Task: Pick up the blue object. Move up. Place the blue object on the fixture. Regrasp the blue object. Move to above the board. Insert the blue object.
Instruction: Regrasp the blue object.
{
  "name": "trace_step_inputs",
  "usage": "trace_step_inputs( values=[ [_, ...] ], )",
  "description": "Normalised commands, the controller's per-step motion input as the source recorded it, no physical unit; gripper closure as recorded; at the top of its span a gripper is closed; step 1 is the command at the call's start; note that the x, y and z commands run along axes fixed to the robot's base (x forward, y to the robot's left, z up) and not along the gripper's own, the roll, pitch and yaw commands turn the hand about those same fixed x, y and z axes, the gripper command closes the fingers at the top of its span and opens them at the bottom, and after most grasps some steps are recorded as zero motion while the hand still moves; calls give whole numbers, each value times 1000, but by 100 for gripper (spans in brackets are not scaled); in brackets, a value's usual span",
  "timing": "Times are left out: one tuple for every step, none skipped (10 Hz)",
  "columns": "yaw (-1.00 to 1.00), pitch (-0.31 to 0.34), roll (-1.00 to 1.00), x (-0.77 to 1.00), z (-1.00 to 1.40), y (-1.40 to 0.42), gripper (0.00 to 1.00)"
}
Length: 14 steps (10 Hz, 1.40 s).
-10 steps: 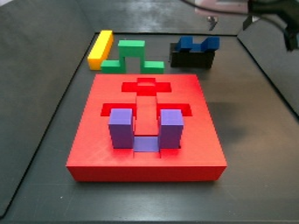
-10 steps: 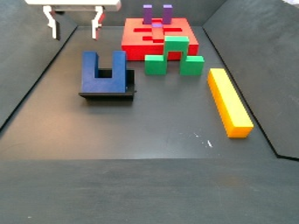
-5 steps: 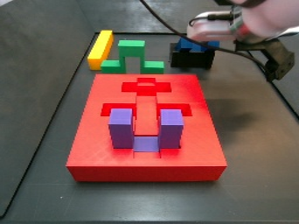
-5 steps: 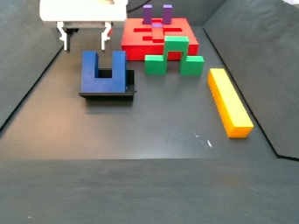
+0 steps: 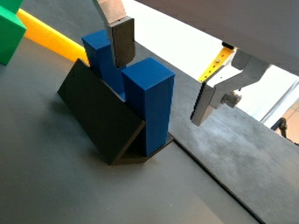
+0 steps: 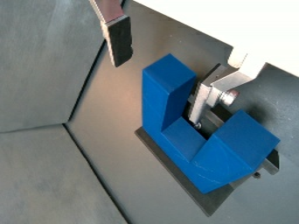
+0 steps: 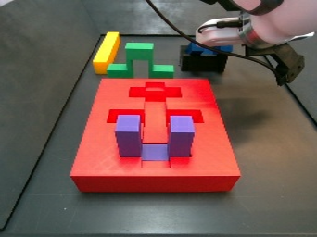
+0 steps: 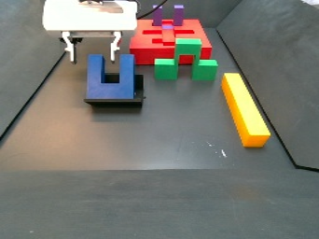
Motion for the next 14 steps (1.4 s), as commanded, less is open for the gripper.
trace_step_inputs(
  values=[
    [74,0,0,106,-160,31,0],
    [26,0,0,20,-177,60,0],
    [31,0,-26,31,-103,94,0],
    [37,0,0,34,-46,86,0],
    [17,0,0,0,-94,49,0],
    [6,0,0,0,-166,0,0],
    [0,0,0,0,-211,0,0],
    [6,0,0,0,0,0,0],
    [0,0,6,0,0,0,0],
    [0,0,0,0,0,0,0],
    [0,0,0,0,0,0,100],
    [0,0,0,0,0,0,100],
    [0,0,0,0,0,0,100],
    [0,0,0,0,0,0,100]
  ],
)
